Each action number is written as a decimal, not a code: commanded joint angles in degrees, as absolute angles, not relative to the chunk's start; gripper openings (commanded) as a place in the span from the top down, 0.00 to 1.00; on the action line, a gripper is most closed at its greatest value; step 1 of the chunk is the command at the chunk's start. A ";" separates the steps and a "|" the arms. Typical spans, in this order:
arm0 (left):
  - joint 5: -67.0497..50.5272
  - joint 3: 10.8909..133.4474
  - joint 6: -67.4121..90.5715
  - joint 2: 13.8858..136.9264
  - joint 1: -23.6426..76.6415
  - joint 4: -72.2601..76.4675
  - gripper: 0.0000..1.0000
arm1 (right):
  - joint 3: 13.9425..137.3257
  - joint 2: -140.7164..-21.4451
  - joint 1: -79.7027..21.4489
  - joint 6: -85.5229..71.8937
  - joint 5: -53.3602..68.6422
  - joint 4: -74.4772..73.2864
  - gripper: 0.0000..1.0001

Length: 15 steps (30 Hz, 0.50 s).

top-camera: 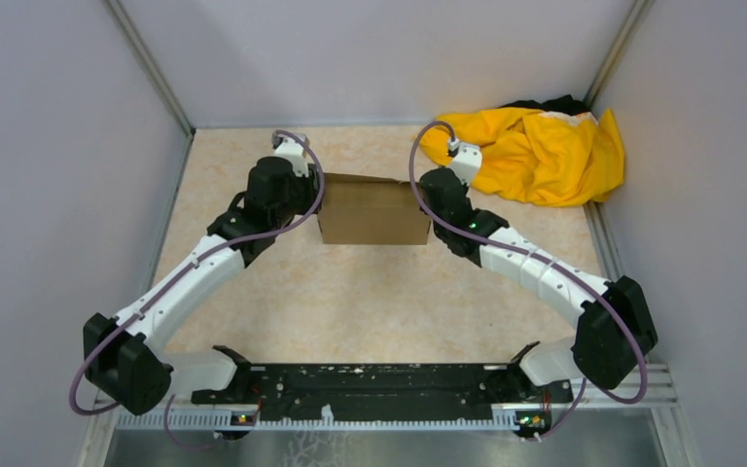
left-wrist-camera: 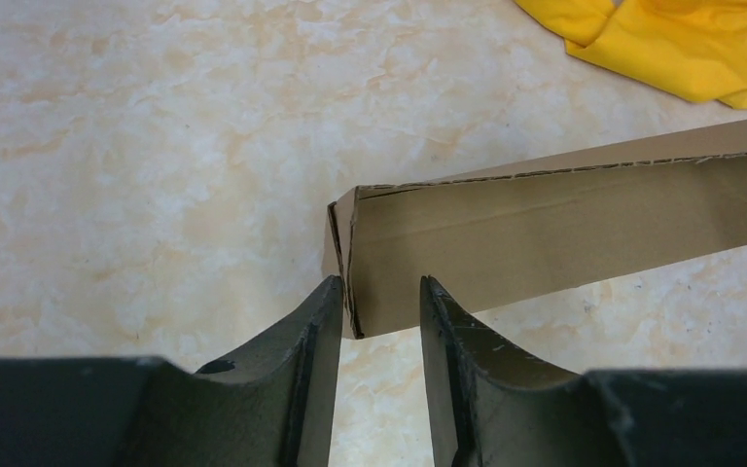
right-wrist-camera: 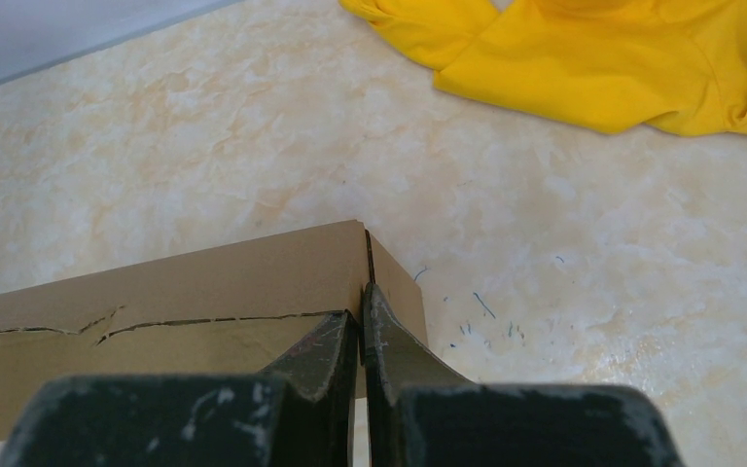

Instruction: Fold the paper box

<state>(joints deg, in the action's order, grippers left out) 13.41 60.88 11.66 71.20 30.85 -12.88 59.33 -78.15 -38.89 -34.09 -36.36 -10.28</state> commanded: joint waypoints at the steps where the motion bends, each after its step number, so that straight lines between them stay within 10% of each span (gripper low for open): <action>1: 9.98 62.78 10.36 72.02 30.72 -10.54 0.61 | 58.12 -80.61 -39.71 -34.07 -32.74 -19.79 1.00; 15: 13.16 66.22 9.62 75.63 30.57 -12.89 0.80 | 58.13 -80.59 -39.73 -33.26 -32.59 -19.23 1.00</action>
